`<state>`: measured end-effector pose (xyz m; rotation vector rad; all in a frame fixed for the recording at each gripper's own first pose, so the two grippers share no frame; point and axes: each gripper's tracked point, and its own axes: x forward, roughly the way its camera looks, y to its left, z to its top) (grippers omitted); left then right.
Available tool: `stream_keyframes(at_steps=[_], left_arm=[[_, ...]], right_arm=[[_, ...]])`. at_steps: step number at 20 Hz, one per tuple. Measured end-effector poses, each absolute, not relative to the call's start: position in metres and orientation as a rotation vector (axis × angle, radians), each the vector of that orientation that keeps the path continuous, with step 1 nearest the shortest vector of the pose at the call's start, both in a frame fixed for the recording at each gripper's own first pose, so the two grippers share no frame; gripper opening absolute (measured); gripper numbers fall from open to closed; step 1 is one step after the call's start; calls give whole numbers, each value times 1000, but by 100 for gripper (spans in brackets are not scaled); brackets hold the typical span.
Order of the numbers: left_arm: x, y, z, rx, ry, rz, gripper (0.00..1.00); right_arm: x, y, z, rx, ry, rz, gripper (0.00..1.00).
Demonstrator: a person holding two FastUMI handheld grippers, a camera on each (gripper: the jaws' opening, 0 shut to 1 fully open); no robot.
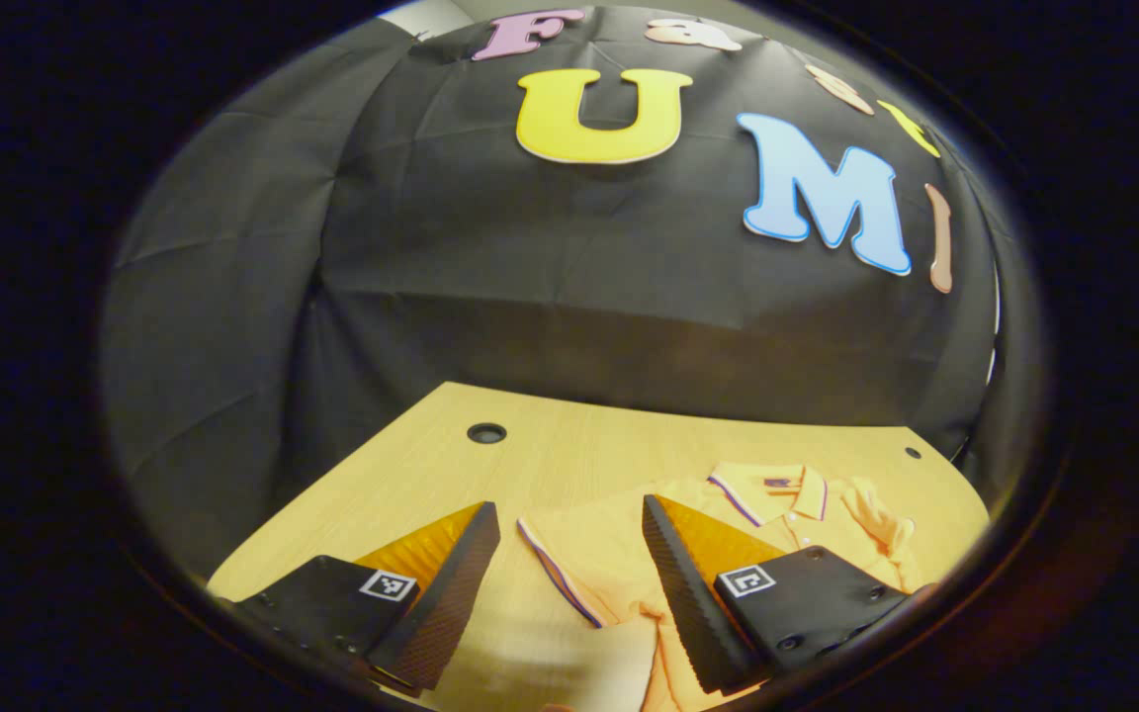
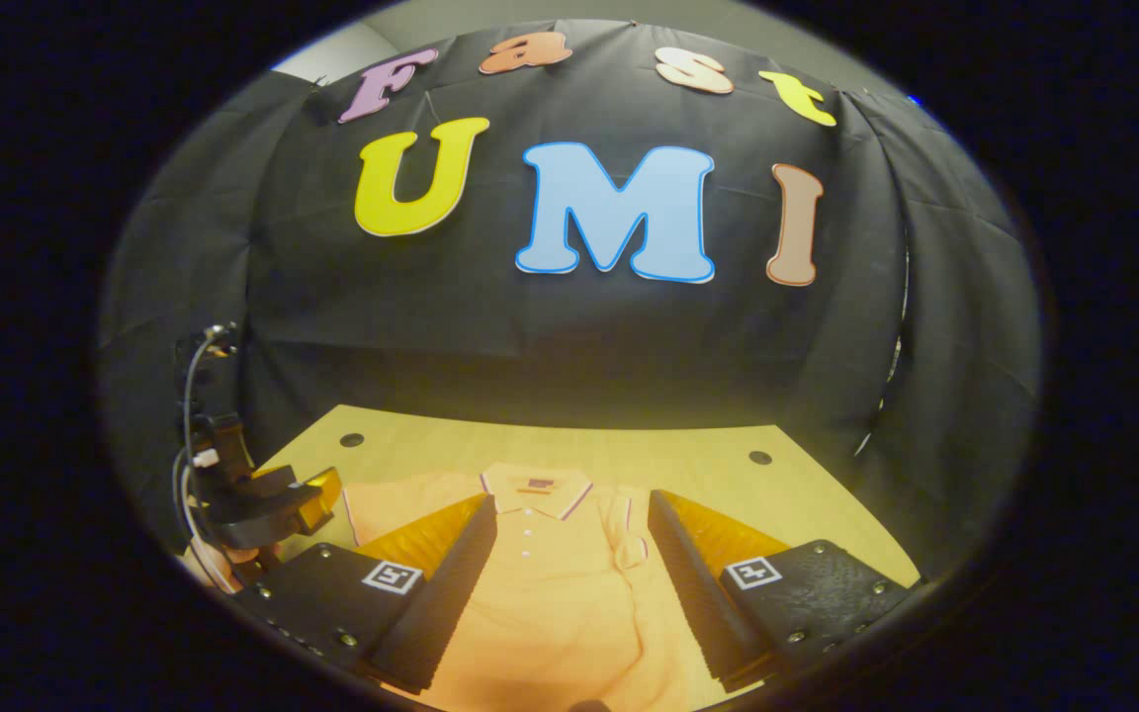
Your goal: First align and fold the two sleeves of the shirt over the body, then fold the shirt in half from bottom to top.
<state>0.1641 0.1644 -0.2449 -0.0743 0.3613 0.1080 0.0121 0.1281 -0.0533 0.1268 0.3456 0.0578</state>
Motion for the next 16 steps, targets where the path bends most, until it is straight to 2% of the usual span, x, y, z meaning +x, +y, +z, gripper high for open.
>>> stream_keyframes(at_steps=[7, 8, 16], left_arm=[[201, 172, -318, -77, 511, 132, 94], [203, 173, -326, -83, 527, 139, 94], [218, 176, -355, -38, 593, 138, 94]], right_arm=[[-13, 130, -50, 88, 366, 60, 94], [-16, 128, -51, 90, 373, 56, 96], [-29, 117, -55, 170, 393, -6, 96]])
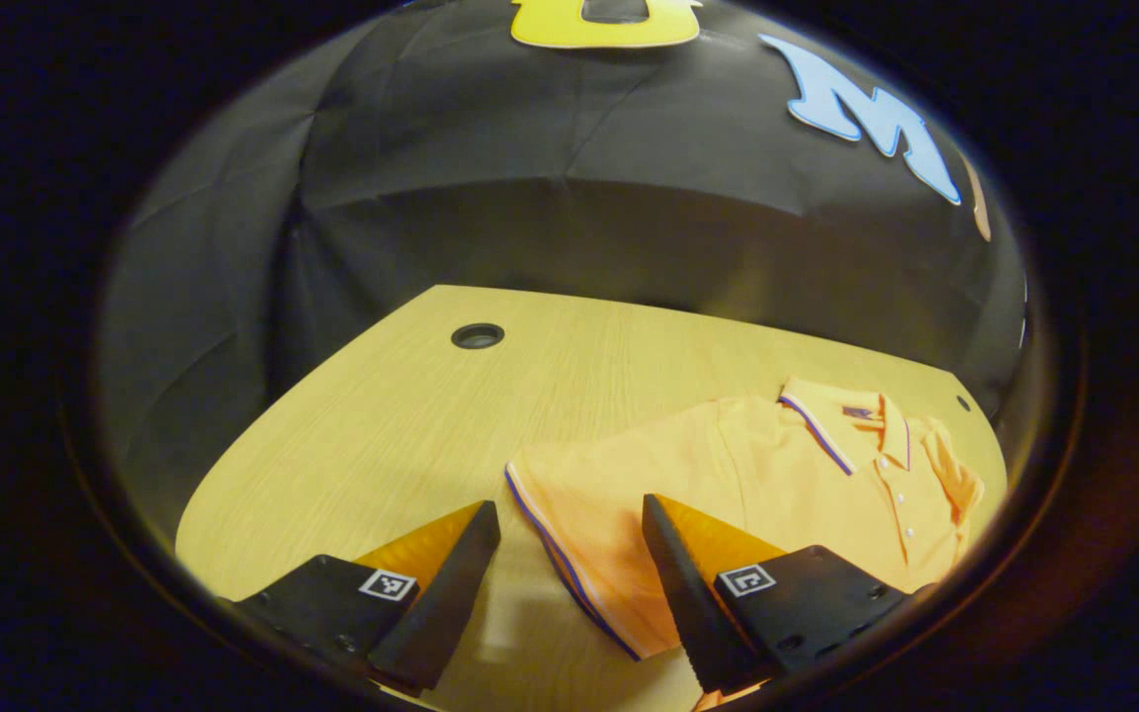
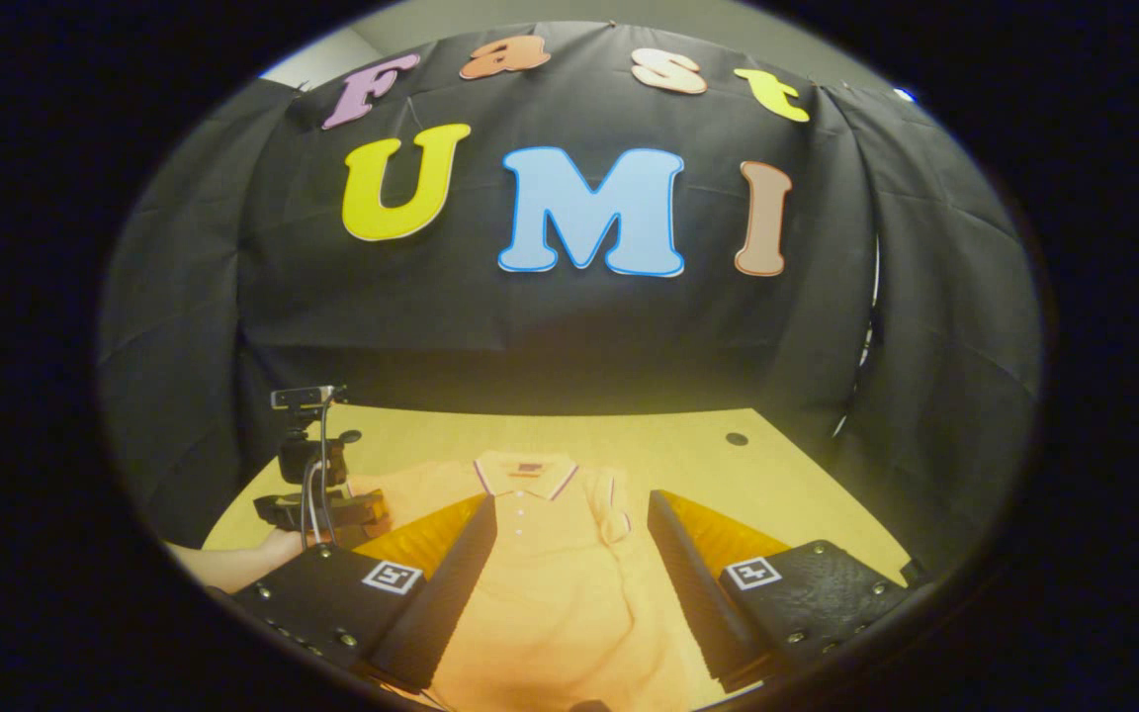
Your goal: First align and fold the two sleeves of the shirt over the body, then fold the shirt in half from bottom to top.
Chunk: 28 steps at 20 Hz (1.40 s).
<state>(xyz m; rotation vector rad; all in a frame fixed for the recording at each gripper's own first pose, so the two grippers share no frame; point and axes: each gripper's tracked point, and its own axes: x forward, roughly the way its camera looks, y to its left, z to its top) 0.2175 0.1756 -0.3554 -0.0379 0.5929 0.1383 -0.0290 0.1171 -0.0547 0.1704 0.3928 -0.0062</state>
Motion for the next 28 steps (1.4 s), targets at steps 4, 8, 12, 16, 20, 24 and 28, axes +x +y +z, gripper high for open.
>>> stream_keyframes(at_steps=[4, 8, 12, 16, 20, 24, 28], left_arm=[[226, 163, -361, 16, 612, 109, 93], [228, 160, -363, 37, 620, 105, 73], [229, 157, -363, 32, 618, 93, 20], [228, 158, -362, 23, 613, 106, 7], [227, 154, -346, 16, 582, 115, 6], [231, 131, -318, 50, 534, 69, 6], [235, 95, -301, 81, 506, 4, 6]], right_arm=[[-33, 127, -67, 190, 434, 13, 96], [-32, 126, -67, 195, 437, 23, 96], [-35, 118, -71, 220, 445, 15, 96], [-40, 105, -78, 228, 459, 1, 96], [-44, 88, -82, 239, 461, -21, 96], [-44, 81, -88, 266, 461, -29, 96], [-46, 78, -93, 275, 464, -30, 96]])
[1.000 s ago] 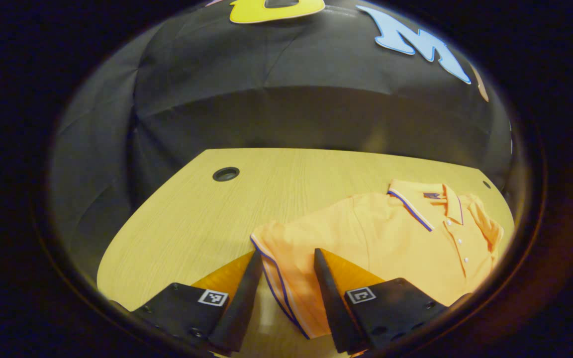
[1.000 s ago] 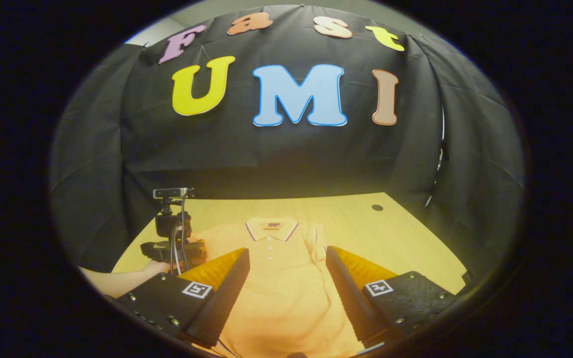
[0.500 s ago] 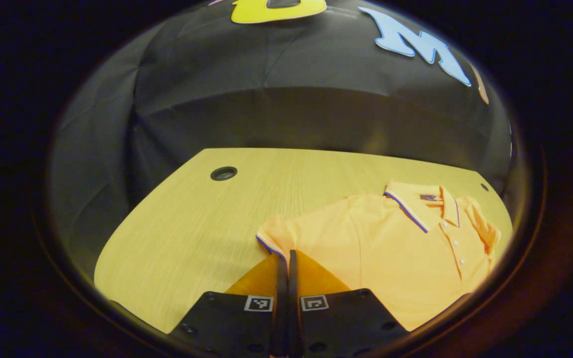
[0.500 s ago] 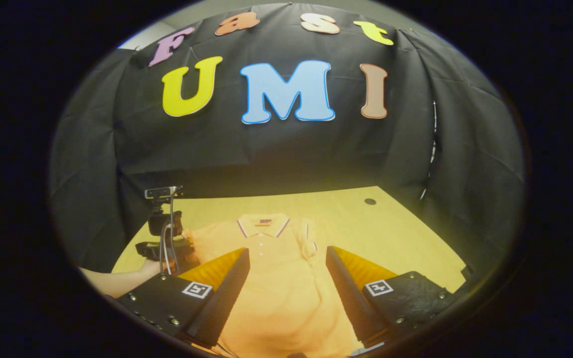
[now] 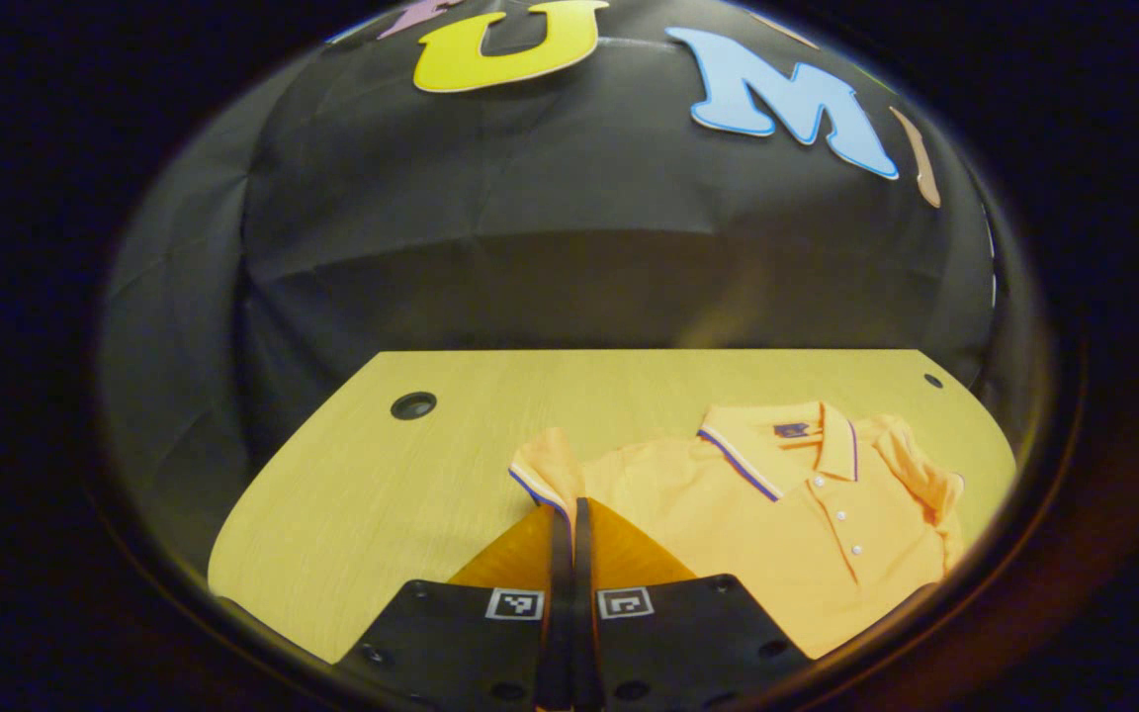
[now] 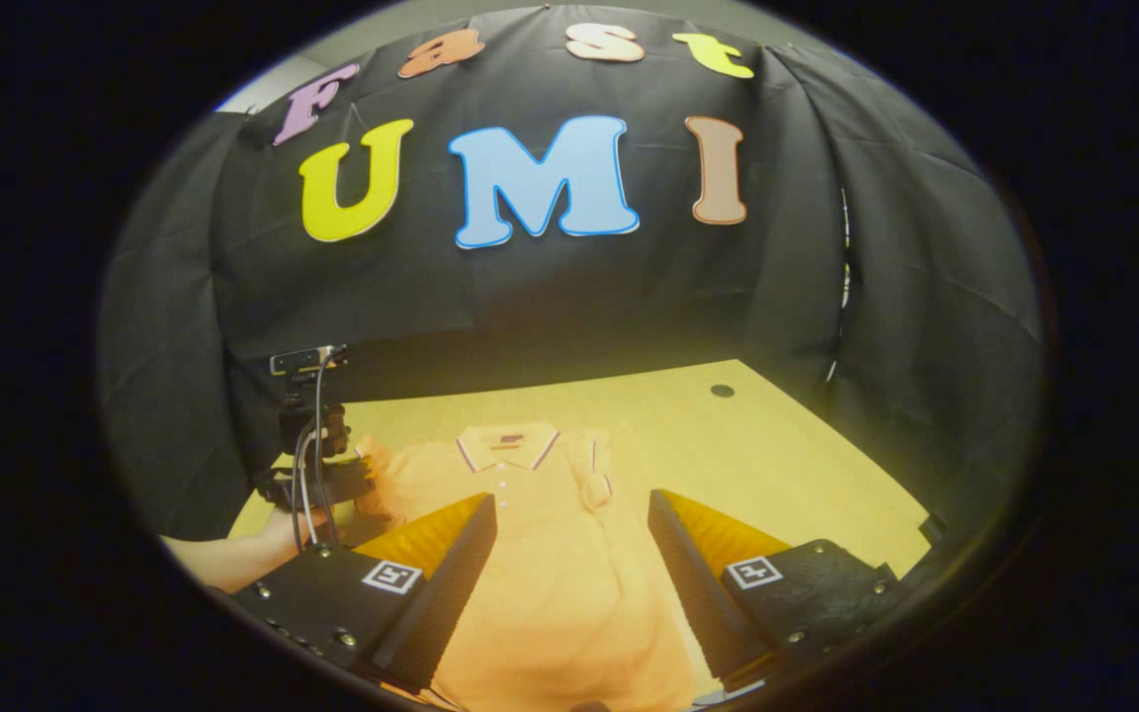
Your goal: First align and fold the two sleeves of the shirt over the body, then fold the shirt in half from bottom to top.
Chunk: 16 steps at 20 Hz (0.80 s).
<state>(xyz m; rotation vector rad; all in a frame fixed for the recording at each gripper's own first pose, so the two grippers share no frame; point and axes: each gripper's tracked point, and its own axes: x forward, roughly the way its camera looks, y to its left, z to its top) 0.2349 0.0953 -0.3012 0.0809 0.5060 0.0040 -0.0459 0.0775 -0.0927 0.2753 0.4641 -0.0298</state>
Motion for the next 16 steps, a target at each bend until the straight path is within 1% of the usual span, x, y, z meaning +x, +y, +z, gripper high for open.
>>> stream_keyframes(at_steps=[5, 8, 12, 14, 15, 16], left_arm=[[239, 45, -302, 111, 515, -93, 7], [240, 21, -315, 135, 538, -150, 7], [242, 9, -330, 170, 576, -186, 7], [242, 9, -332, 179, 581, -191, 10], [241, 6, -334, 178, 587, -201, 14], [238, 4, -335, 177, 599, -211, 15]], right_arm=[[-55, 68, -102, 248, 478, -77, 96], [-61, 66, -109, 248, 489, -119, 96], [-62, 67, -115, 254, 498, -150, 96], [-60, 69, -116, 262, 497, -148, 96], [-59, 69, -116, 265, 496, -146, 94], [-57, 70, -117, 266, 495, -142, 96]])
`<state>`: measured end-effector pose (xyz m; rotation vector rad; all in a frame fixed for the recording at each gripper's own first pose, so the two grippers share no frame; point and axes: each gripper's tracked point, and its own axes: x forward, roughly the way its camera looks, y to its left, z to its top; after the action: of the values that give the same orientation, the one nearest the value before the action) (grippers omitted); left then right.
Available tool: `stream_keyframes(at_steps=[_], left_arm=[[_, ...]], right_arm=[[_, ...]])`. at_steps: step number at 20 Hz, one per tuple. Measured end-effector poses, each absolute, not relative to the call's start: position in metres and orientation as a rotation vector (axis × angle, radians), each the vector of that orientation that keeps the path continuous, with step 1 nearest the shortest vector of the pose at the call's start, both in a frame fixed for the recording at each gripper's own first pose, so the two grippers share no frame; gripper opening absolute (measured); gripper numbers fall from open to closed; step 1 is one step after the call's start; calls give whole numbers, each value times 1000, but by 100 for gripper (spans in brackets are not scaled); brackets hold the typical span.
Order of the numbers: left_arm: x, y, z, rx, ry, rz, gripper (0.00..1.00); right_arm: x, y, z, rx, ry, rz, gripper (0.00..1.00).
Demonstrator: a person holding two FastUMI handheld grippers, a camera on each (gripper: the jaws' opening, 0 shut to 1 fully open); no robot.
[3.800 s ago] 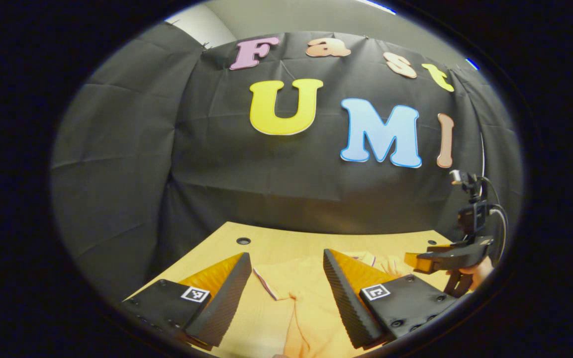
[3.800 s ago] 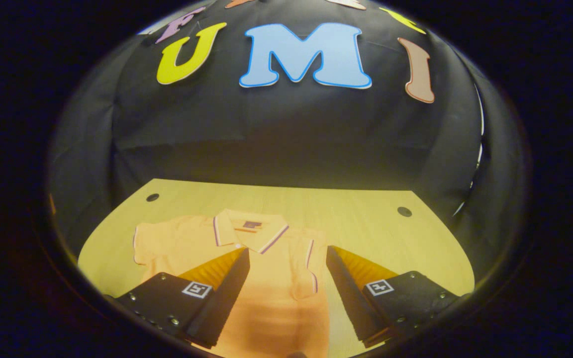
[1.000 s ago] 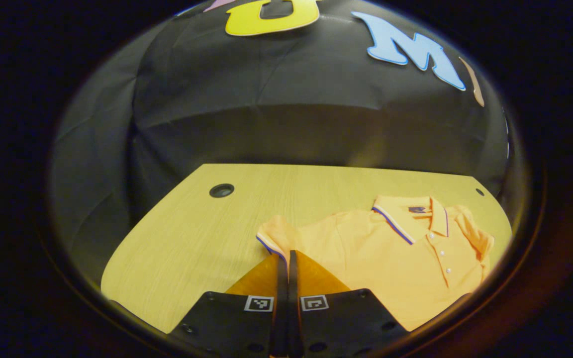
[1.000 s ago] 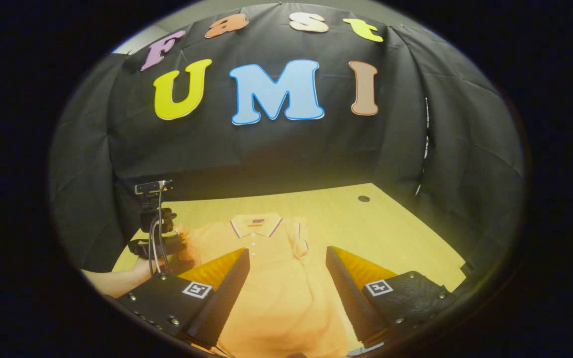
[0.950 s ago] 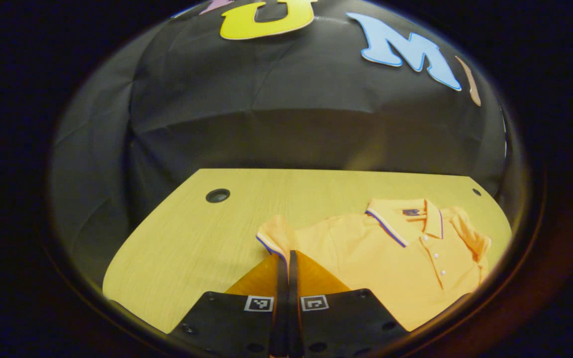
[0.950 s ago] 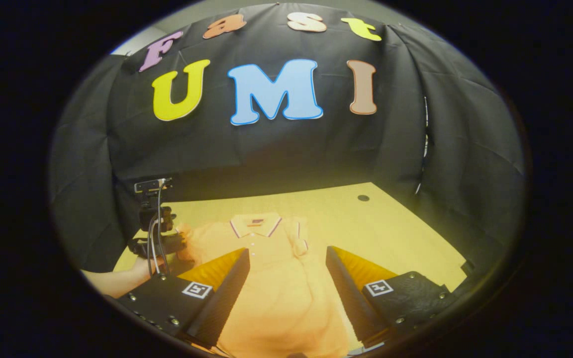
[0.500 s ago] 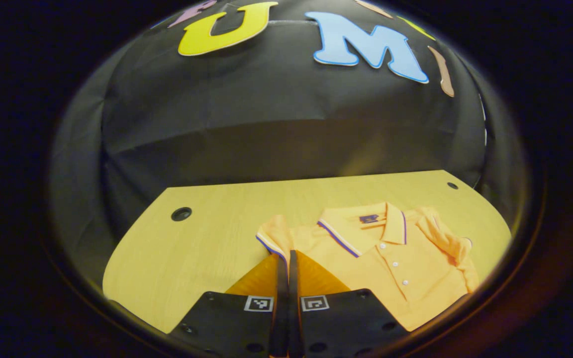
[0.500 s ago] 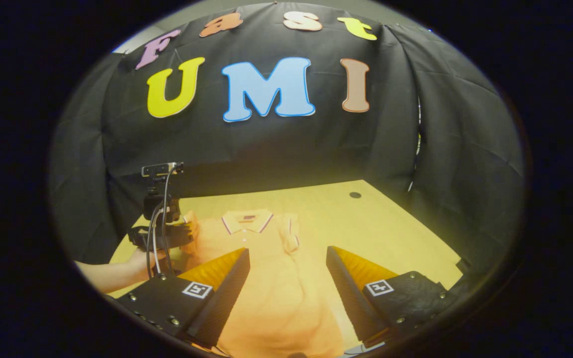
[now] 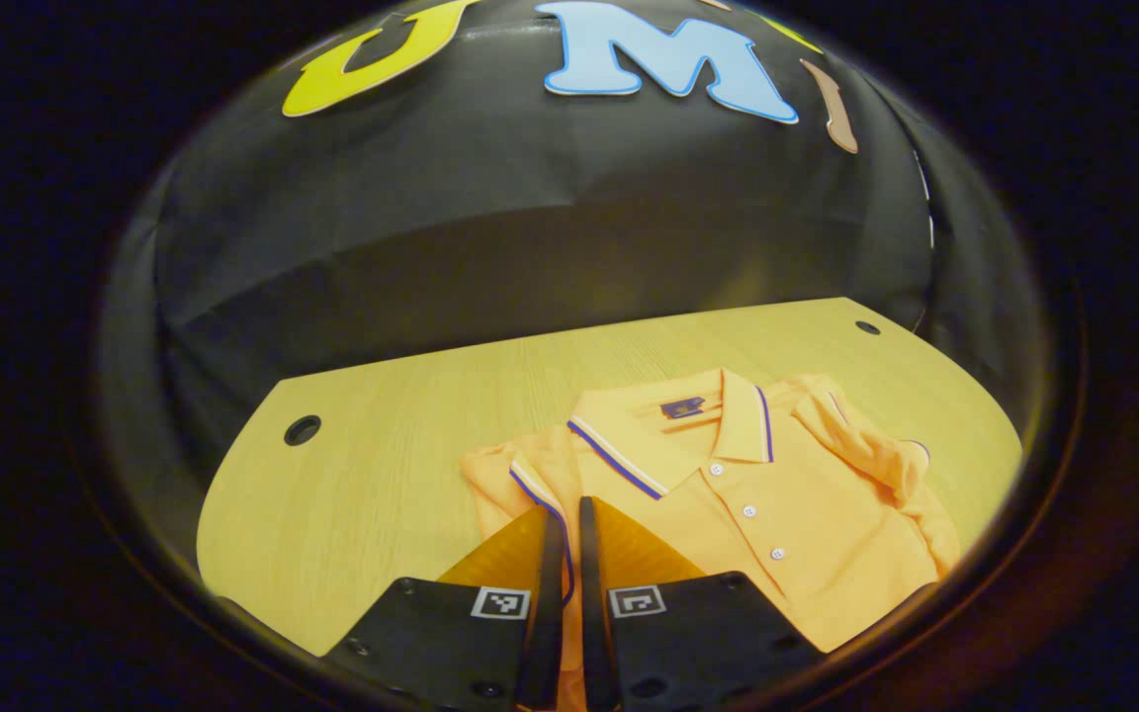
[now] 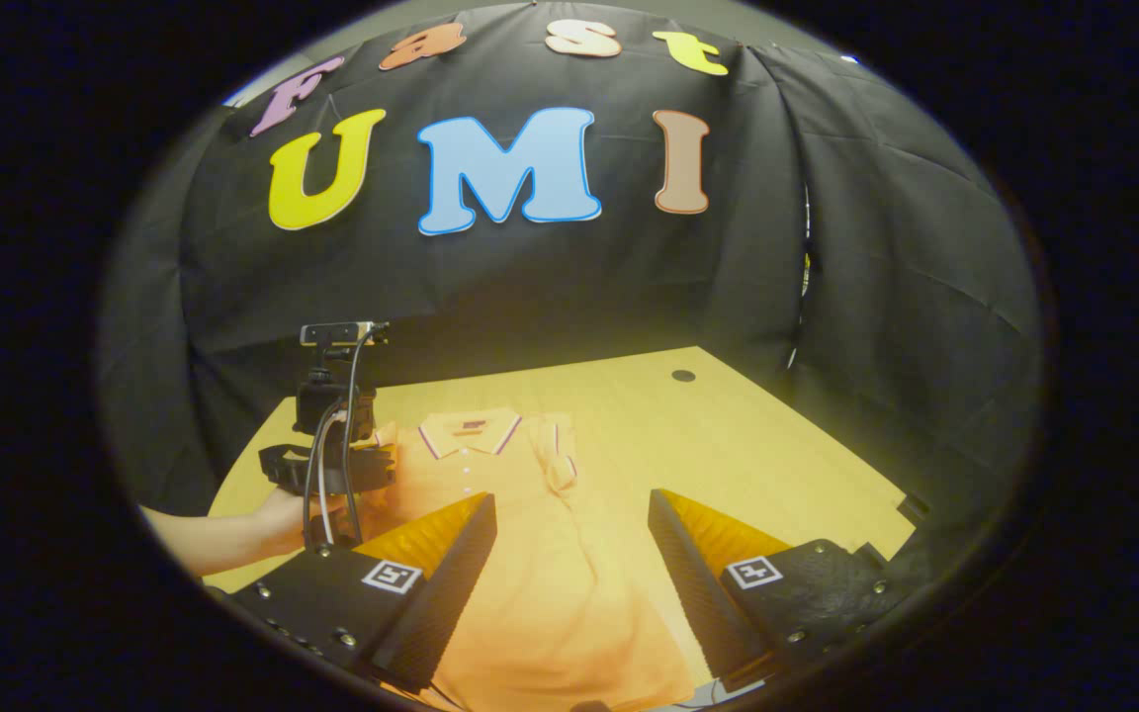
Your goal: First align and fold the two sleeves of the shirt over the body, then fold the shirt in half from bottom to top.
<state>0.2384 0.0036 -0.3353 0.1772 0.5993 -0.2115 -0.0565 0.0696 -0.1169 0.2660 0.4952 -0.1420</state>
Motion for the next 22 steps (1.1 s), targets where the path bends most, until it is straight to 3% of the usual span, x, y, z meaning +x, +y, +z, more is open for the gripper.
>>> stream_keyframes(at_steps=[4, 5, 9, 15, 22], left_arm=[[226, -1, -333, 150, 616, -216, 27], [221, -2, -331, 140, 619, -214, 42], [189, -1, -316, 102, 613, -200, 71], [122, 10, -293, 87, 579, -191, 93], [19, 19, -289, 77, 599, -180, 95]], right_arm=[[-54, 70, -123, 252, 506, -107, 96], [-54, 68, -124, 244, 507, -100, 96], [-60, 60, -135, 214, 515, -68, 94], [-84, 57, -172, 191, 558, -5, 96], [-131, 52, -210, 164, 627, 25, 96]])
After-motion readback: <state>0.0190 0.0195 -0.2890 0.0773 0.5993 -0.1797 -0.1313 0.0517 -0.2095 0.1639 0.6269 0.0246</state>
